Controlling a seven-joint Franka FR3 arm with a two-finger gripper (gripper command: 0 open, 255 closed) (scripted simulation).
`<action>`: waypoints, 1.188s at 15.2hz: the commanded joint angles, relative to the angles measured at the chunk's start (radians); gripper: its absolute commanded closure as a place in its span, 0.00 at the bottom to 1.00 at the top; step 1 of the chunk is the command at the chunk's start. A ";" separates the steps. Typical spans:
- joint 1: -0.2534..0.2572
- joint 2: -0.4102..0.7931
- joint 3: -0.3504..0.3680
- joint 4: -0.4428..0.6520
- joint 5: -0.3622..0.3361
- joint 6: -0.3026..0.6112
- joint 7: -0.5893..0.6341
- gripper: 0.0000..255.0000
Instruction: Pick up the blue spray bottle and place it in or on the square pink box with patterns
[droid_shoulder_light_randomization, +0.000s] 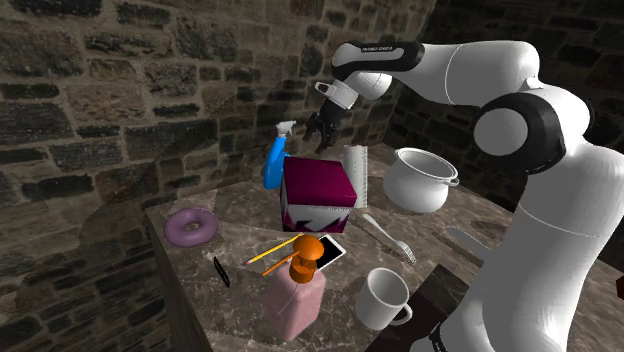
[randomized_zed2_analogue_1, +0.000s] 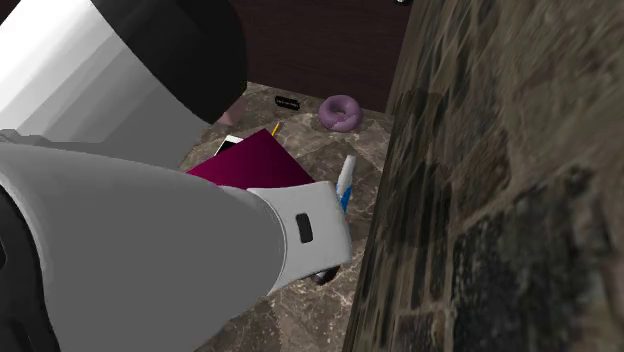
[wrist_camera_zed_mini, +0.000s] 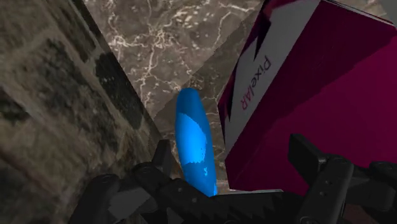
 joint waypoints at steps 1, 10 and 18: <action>-0.025 0.089 0.022 0.100 0.055 -0.054 -0.088 0.00; -0.042 0.222 0.083 0.208 0.121 -0.073 -0.201 0.00; -0.032 0.225 0.087 0.183 0.126 -0.043 -0.206 0.00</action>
